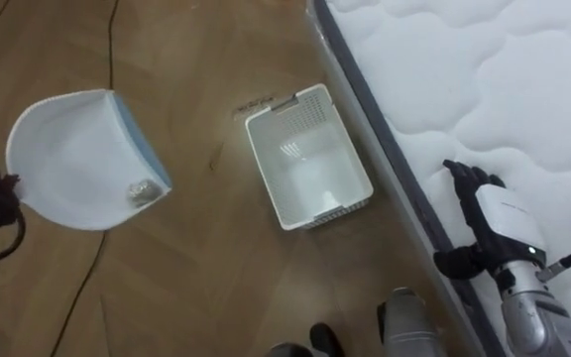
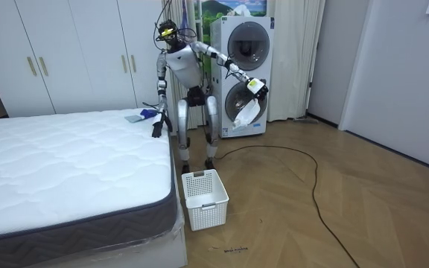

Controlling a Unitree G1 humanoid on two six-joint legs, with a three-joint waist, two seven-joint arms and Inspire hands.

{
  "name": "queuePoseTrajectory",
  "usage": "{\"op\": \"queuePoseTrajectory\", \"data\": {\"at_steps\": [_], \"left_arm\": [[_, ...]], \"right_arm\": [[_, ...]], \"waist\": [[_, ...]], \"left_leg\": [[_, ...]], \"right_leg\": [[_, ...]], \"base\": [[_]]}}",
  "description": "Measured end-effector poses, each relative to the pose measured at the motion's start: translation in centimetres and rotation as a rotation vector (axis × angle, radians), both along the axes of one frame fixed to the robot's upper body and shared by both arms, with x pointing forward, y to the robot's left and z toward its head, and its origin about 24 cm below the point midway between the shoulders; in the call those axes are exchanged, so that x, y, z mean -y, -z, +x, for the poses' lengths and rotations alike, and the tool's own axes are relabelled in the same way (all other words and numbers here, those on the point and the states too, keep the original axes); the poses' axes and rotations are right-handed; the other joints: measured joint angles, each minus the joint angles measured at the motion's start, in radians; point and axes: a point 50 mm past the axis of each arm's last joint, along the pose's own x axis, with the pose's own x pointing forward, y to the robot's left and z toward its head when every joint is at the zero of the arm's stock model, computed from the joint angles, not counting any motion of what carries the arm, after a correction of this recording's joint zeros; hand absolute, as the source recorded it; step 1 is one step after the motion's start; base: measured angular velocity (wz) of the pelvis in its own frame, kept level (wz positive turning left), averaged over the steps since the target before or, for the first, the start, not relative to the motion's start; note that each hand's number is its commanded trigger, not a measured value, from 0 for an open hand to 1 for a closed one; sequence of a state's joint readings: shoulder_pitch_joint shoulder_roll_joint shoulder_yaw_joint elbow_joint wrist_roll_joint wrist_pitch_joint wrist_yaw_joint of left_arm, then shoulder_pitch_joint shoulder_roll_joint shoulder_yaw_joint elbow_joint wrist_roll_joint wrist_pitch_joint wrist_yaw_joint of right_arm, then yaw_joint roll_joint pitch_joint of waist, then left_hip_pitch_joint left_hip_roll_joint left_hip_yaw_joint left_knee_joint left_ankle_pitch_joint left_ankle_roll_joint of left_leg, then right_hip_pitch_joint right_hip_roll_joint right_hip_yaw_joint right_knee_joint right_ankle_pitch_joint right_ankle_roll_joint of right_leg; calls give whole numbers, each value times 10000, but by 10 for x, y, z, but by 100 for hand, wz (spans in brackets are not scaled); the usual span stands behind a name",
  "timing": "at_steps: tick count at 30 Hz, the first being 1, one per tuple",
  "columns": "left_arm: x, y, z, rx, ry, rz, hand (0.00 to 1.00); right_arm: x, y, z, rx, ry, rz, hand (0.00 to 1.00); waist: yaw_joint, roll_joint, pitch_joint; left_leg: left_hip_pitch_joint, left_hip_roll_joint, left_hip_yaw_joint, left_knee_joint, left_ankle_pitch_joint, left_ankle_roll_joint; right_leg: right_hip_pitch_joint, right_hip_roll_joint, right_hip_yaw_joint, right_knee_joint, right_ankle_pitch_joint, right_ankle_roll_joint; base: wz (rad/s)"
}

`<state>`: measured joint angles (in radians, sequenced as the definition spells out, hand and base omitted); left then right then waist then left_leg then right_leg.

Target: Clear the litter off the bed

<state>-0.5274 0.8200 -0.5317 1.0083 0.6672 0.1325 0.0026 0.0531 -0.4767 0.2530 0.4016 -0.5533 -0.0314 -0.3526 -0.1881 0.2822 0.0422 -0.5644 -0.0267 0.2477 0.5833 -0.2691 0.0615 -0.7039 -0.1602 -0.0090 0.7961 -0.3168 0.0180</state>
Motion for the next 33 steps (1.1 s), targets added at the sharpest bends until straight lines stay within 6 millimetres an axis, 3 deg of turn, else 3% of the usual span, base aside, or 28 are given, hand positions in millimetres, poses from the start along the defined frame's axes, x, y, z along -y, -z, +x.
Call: {"op": "queuePoseTrajectory", "data": {"at_steps": [3,5,8,9,12,15,21,25,33], "left_arm": [[2,-12,10,283,33,-74,100],[3,-15,13,381,55,-128,100],[0,-21,13,491,61,26,100],[-4,-24,12,437,39,192,100],[-10,-29,10,358,25,542,100],[-17,-37,7,471,-74,803,100],[-21,-40,4,221,68,1372,100],[-22,-38,1,-261,421,2116,100],[-19,-39,3,-614,948,2909,100]], "right_arm": [[2,-1,0,-1,28,-61,0],[3,-2,1,6,12,-74,0],[3,-5,3,106,-64,-119,0],[3,-6,4,173,-122,-151,0],[3,-8,5,329,-280,-114,0],[0,-11,8,487,-565,26,0],[-6,-15,11,503,-1099,264,0],[-10,-18,14,420,-1508,371,0],[-9,-21,15,295,-1843,585,0]], "waist": [[-2,218,72],[-28,367,69],[-143,676,89],[-261,837,135],[-569,1069,177],[-796,1171,195],[-1120,1053,293],[-1324,1006,278],[-1482,1011,272]], "left_leg": [[186,33,104,-22,2,-4],[391,33,209,-129,1,-3],[718,-26,417,-383,3,3],[857,-53,484,-454,1,6],[1389,-268,701,-841,24,39],[1679,-410,993,-1079,32,57],[2079,-552,1862,-1189,32,62],[2075,-540,2126,-1189,32,62],[2078,-518,2202,-1162,33,61]], "right_leg": [[187,44,44,-82,-30,-6],[327,48,109,-143,-30,-2],[470,29,279,-190,-52,41],[559,3,319,-195,-65,62],[787,-137,569,-101,-220,154],[786,-181,882,23,-364,245],[700,-219,1489,412,-665,351],[577,-211,1604,485,-708,334],[555,-197,1633,550,-740,320]], "base": [[-7],[-13],[-14],[-13],[-15],[-21],[-13],[-7],[-1]]}}
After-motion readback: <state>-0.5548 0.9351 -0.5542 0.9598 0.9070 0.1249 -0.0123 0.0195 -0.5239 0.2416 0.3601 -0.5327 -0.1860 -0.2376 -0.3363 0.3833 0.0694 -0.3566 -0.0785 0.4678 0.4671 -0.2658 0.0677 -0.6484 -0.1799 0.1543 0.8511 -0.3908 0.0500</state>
